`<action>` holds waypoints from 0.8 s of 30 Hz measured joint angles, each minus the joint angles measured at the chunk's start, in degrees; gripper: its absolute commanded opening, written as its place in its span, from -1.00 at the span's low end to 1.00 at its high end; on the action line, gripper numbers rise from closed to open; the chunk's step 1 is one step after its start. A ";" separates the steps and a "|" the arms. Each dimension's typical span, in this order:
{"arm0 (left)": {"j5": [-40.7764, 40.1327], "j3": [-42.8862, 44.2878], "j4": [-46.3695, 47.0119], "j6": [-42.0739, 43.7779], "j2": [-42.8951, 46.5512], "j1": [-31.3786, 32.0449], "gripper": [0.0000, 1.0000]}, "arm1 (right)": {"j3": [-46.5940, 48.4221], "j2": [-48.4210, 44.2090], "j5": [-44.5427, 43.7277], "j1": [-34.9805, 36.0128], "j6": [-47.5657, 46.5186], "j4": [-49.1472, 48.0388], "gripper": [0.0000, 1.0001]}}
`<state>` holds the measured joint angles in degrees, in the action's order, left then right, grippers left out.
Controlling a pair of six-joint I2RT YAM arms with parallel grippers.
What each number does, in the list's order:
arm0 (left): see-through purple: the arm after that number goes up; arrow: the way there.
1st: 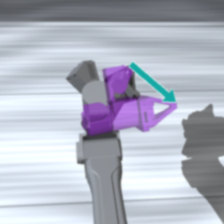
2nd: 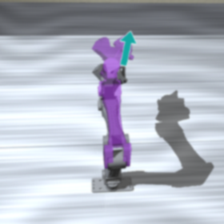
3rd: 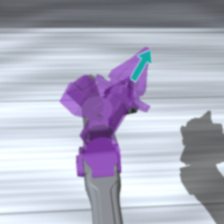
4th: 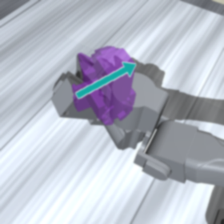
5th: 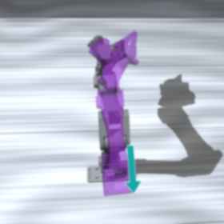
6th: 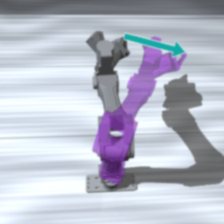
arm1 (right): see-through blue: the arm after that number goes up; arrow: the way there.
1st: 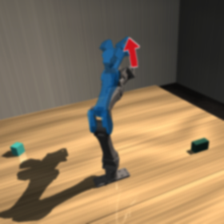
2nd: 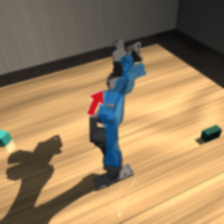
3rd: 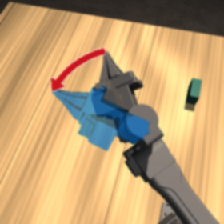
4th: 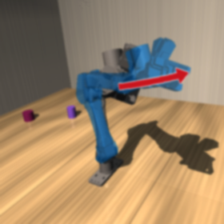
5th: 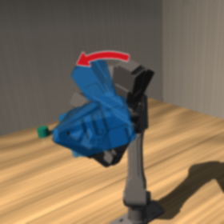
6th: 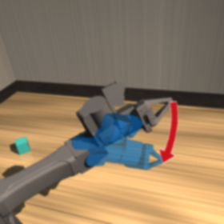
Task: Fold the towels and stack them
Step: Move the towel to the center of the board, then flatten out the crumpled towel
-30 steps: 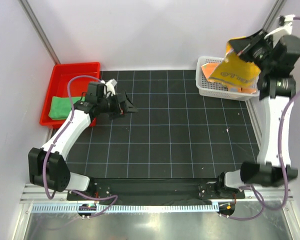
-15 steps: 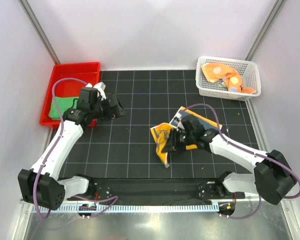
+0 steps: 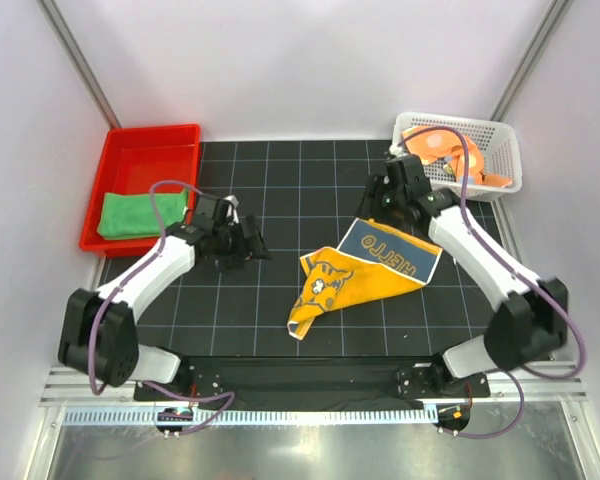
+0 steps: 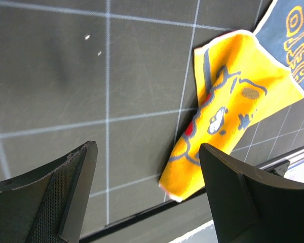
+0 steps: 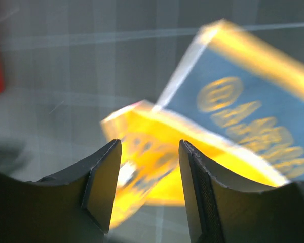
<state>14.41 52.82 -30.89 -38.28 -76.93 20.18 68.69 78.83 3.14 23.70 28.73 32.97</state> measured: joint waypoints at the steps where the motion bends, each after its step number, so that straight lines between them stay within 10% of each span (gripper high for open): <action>1: 0.09 0.48 0.83 -0.24 -1.75 0.61 0.70 | 1.49 2.40 -1.55 -1.77 -0.42 0.61 0.12; 13: 4.44 33.66 13.92 4.44 -29.86 5.86 0.54 | -14.62 2.73 -10.32 -25.79 -1.62 -2.69 0.17; 24: 6.29 35.82 14.78 4.46 -38.73 5.95 0.53 | -17.25 12.09 -4.22 -35.28 -2.29 -15.30 0.15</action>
<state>20.71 88.64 -16.12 -33.82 -115.66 26.13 51.44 90.91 -1.08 -11.57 26.44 17.67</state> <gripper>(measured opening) 0.768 0.581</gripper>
